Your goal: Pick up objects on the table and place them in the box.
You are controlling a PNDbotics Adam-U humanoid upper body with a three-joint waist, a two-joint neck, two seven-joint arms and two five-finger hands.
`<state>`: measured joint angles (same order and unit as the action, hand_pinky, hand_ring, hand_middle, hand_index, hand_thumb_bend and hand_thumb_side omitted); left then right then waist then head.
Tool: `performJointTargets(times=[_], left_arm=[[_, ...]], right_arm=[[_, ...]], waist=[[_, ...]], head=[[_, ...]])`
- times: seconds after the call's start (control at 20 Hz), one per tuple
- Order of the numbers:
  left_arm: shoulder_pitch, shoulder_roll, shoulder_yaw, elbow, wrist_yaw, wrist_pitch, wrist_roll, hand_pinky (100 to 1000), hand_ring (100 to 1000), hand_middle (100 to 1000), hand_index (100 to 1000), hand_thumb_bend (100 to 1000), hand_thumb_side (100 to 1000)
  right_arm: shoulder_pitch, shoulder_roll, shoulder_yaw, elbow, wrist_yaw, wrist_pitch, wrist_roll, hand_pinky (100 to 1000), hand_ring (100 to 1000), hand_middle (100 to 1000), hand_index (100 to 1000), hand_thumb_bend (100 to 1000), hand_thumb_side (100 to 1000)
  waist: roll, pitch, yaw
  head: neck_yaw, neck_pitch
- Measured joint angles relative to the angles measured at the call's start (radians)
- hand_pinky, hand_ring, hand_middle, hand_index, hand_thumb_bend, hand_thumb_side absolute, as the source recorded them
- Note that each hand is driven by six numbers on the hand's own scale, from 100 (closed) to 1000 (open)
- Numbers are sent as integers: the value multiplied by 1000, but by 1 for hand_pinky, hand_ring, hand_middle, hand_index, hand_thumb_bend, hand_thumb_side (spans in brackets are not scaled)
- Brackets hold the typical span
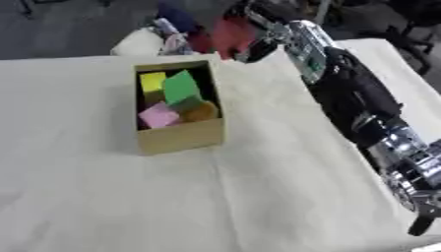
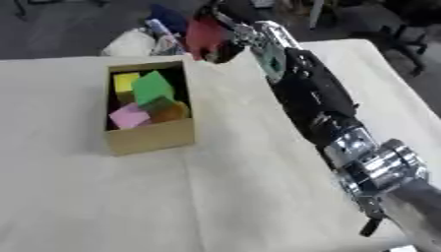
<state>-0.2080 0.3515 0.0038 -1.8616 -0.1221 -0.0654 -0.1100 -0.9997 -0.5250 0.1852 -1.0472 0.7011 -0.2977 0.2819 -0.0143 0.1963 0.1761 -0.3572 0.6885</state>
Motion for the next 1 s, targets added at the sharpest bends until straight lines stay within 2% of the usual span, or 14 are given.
performJointTargets(times=[0.25,0.55,0.8,0.95,1.0], left_arm=[[4,0,0,0,0,-1,1,731,609,602,770,538,514],[4,0,0,0,0,-1,1,731,609,602,770,540,513],[4,0,0,0,0,-1,2,731,608,601,770,540,514],[4,0,0,0,0,-1,2,731,608,601,769,540,513],[4,0,0,0,0,-1,2,731,608,601,769,540,513]], right_arm=[[7,31,93,-148,-119,-7,136,743,686,441,650,117,133],[26,98,166,-191,-143,-16,251,747,699,457,658,123,154],[46,146,189,-148,-60,-45,299,763,734,513,700,176,157],[47,164,176,-111,25,-62,276,769,747,563,737,207,147],[45,170,168,-98,57,-66,258,773,758,600,792,223,158]], waist=[[0,-7,-8],[0,-11,-7],[0,-11,-6],[0,-13,-7],[0,-14,-7]], head=[[3,6],[3,6],[3,6],[3,6],[3,6]])
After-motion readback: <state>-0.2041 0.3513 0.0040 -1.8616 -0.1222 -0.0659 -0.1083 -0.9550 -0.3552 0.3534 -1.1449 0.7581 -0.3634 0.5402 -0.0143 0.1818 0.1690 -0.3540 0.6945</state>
